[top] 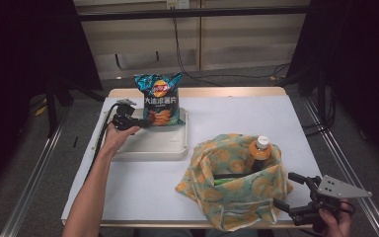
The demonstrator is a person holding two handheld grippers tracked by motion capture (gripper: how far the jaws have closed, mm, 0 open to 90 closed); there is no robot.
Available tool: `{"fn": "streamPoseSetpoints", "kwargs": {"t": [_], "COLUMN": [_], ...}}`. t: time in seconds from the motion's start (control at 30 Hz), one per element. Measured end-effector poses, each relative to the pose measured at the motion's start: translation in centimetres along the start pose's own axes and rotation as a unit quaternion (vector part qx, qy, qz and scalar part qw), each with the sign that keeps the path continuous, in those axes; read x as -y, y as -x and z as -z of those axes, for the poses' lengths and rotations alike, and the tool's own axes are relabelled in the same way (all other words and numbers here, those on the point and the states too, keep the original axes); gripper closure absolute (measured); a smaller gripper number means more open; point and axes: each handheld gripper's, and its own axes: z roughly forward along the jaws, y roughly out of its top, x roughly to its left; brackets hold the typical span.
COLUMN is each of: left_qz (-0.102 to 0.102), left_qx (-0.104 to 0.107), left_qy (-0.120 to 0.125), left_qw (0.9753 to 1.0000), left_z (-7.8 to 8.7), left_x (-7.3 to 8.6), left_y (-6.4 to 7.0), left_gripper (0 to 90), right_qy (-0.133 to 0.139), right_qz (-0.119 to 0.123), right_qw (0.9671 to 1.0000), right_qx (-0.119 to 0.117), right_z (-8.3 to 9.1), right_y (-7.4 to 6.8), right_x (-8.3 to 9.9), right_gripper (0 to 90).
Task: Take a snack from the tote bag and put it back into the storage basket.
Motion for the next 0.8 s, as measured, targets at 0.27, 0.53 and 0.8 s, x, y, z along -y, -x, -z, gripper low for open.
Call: {"fn": "streamPoseSetpoints", "kwargs": {"t": [0.27, 0.53, 0.8], "left_qz": [-0.026, -0.057, -0.098], "left_qx": [0.051, 0.091, 0.147], "left_qy": [0.050, 0.083, 0.092], "left_qw": [0.9971, 0.9908, 0.9800], "left_z": [1.8, 3.1, 3.6], "left_x": [0.2, 0.8, 1.4], "left_y": [2.9, 7.4, 13.1], "left_gripper": [75.8, 69.7, 66.7], "right_qy": [0.000, -0.001, 0.005], "right_qz": [0.000, 0.004, 0.005], "right_qw": [0.9999, 0.9999, 1.0000], "right_qx": [0.016, 0.010, -0.002], "right_z": [0.1, -0.1, 0.0], "right_y": [0.0, -0.6, -1.5], "right_x": [-0.1, -1.2, -3.0], "right_gripper": [0.6, 10.4, 22.5]}}
